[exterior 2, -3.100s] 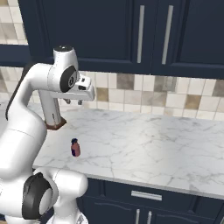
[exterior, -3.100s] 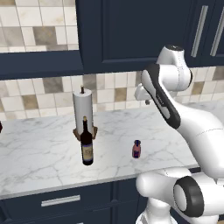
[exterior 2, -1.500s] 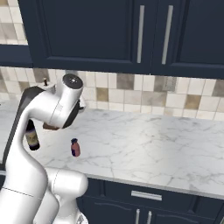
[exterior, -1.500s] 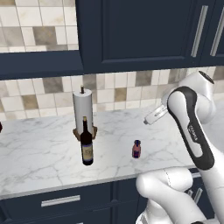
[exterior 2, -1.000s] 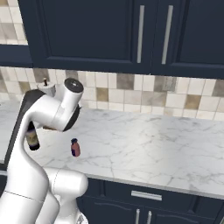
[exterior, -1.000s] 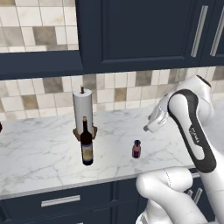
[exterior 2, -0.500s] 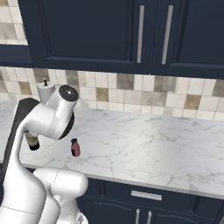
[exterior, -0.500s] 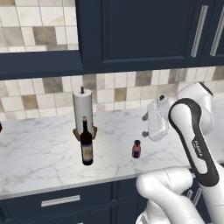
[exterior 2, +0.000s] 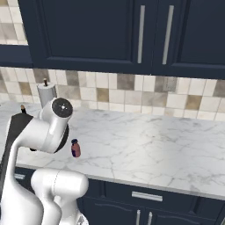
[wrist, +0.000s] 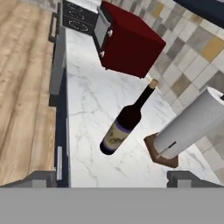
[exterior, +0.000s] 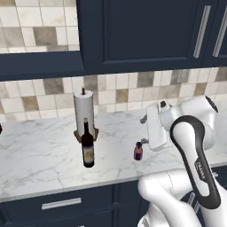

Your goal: There is a wine glass and glass cup on the dining counter. Place the wine bottle next to the wine glass and the juice bottle next to the glass cup.

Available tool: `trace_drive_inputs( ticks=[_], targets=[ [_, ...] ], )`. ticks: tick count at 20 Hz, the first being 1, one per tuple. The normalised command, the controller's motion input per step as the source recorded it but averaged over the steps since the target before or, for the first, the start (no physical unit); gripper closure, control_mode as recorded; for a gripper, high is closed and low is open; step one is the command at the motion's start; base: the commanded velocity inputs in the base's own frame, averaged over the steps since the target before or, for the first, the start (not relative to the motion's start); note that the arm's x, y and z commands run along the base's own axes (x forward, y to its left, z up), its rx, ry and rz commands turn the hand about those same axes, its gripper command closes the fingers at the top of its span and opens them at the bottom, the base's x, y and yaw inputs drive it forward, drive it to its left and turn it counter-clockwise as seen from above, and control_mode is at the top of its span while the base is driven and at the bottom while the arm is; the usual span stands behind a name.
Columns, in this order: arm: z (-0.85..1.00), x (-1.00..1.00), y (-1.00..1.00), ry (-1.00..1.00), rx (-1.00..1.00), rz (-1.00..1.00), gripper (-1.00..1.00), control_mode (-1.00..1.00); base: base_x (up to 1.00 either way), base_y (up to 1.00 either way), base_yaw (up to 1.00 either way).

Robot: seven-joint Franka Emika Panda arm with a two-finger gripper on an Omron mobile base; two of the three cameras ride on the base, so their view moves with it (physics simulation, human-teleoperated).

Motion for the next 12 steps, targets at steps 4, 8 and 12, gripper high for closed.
trace_drive_inputs(
  ticks=[4, 8, 12],
  targets=[
    [-0.06, -0.01, 0.06, -0.03, 0.05, 0.22, -1.0, -1.0, 0.0, 0.0, 0.0],
    [-0.16, 0.0, 0.19, 0.0, 0.03, 0.19, -1.0, -1.0, 0.0, 0.0, 0.0],
    [-0.14, 0.07, 0.21, 0.0, 0.0, 0.07, -1.0, -1.0, 0.0, 0.0, 0.0]
  ],
)
